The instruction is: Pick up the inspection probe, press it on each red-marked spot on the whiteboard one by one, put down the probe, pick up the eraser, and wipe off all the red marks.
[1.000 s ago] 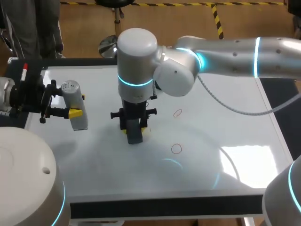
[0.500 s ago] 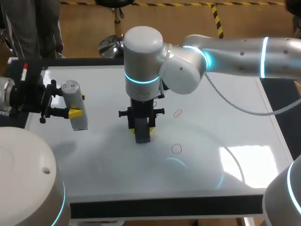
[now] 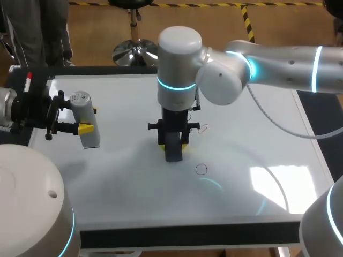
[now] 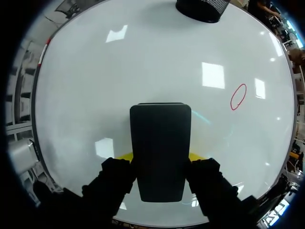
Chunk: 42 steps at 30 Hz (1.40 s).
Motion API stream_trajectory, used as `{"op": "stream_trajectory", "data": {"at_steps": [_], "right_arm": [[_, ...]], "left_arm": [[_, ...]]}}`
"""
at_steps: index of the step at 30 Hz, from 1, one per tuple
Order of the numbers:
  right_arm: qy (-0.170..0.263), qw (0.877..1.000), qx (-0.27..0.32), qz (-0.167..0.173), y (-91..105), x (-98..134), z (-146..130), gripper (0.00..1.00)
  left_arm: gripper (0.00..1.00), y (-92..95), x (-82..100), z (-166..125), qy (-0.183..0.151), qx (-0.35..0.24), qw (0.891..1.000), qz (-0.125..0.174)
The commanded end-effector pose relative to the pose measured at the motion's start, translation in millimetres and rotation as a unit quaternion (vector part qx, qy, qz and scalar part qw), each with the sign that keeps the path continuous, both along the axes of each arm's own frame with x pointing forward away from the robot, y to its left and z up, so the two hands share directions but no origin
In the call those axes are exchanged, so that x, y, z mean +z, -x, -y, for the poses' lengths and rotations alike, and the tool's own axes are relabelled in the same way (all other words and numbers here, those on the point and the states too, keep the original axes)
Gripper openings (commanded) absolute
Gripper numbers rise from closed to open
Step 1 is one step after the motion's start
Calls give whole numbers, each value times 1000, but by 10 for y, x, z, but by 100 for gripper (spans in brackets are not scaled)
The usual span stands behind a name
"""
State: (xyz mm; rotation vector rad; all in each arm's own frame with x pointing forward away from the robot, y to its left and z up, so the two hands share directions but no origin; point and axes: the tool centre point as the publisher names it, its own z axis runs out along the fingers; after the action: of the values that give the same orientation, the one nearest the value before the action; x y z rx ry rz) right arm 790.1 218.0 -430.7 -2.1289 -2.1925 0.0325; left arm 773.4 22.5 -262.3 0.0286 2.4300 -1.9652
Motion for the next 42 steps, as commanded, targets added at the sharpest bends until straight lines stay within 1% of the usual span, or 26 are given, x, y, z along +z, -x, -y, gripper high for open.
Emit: {"op": "stream_trajectory", "data": {"at_steps": [1, 8, 12, 19, 23, 31, 36, 42], "right_arm": [[0, 1000, -4, 1, 24, -298, 213, 0], [4, 1000, -15, 3, 46, -252, 367, 0], [-1, 1000, -20, 12, 71, -149, 407, 0], [-6, 999, -16, 29, 131, 154, 393, 0], [-1, 999, -14, 37, 168, 322, 379, 0], [7, 999, -13, 41, 246, 606, 388, 0], [13, 999, -10, 41, 337, 760, 360, 0], [13, 999, -10, 41, 337, 760, 360, 0]], "left_arm": [[0, 4, 8, -9, 1, 0, 1000, 1], [0, 4, 8, -9, 1, 0, 1000, 1], [0, 4, 8, -9, 1, 0, 1000, 1], [0, 4, 8, -9, 1, 0, 1000, 1], [0, 4, 8, -9, 1, 0, 1000, 1], [0, 4, 8, -9, 1, 0, 1000, 1], [0, 4, 8, -9, 1, 0, 1000, 1], [0, 4, 8, -9, 1, 0, 1000, 1]]}}
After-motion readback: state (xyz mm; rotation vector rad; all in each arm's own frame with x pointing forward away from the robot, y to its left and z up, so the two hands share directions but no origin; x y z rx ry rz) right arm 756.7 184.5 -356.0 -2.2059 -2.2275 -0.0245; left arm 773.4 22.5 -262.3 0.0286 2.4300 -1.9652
